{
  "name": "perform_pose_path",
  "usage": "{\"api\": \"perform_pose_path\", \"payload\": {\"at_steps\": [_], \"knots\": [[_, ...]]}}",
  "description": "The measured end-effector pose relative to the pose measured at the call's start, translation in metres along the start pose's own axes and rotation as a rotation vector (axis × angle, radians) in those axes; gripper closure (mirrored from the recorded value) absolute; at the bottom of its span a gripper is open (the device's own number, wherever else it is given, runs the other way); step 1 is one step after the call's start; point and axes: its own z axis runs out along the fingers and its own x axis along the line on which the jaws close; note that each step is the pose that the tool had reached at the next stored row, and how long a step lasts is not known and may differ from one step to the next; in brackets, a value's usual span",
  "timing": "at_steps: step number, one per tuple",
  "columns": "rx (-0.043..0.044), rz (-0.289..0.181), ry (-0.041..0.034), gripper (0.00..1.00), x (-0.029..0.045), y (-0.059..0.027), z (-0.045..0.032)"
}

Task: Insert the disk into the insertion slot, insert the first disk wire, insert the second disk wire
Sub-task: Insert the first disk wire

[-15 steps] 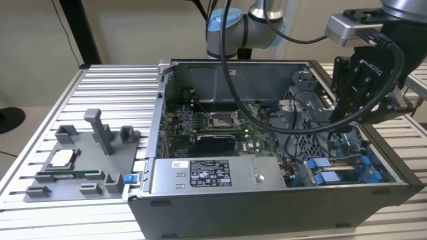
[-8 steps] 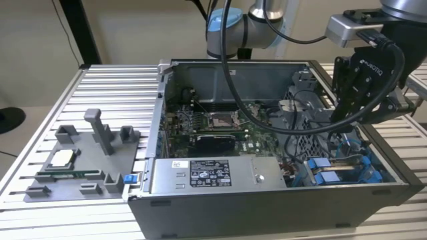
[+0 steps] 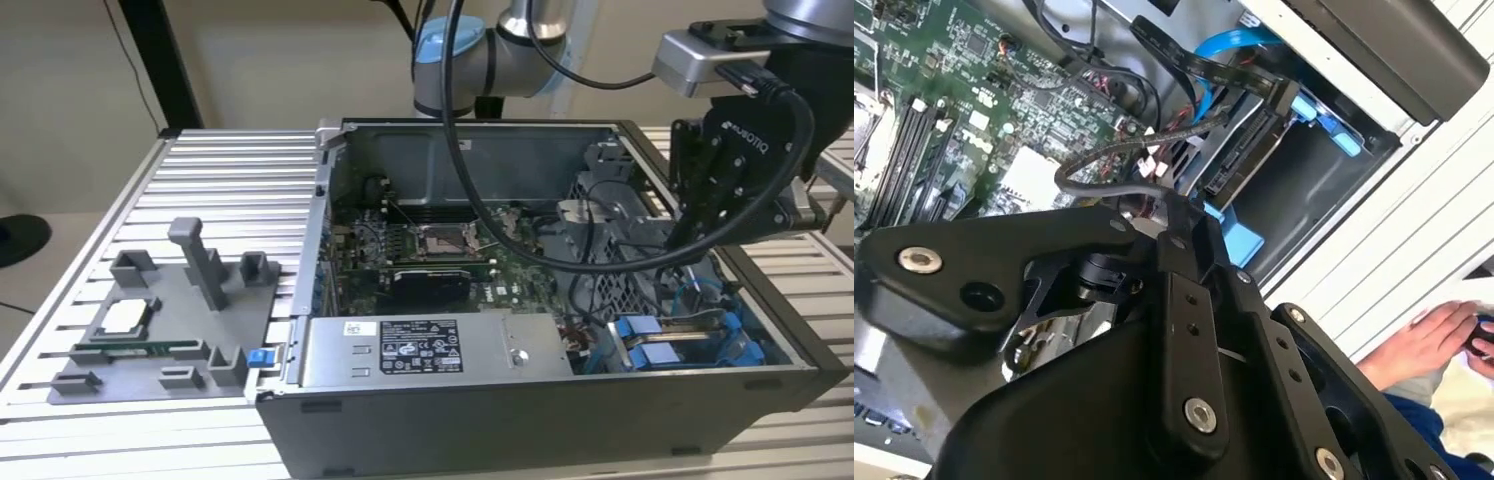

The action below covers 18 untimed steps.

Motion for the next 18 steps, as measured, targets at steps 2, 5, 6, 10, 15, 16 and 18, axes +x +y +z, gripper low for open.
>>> {"api": "perform_pose_path", "payload": {"at_steps": [2, 5, 6, 10, 15, 16, 18], "knots": [[-0.0001, 0.002, 0.0017, 1.0, 0.0031, 0.0001, 0.0005], [0.0007, 0.005, 0.0024, 1.0, 0.0073, 0.0001, 0.003], [0.0017, 0.007, 0.0024, 1.0, 0.0081, 0.0001, 0.0046], [0.0035, 0.031, 0.0024, 1.0, 0.0106, 0.0002, 0.012], [0.0034, 0.055, 0.0021, 1.0, 0.0127, 0.0, 0.0209], [0.0034, 0.058, 0.002, 1.0, 0.0131, -0.0002, 0.0226], [0.0026, 0.062, 0.0018, 1.0, 0.0137, -0.0006, 0.0255]]}}
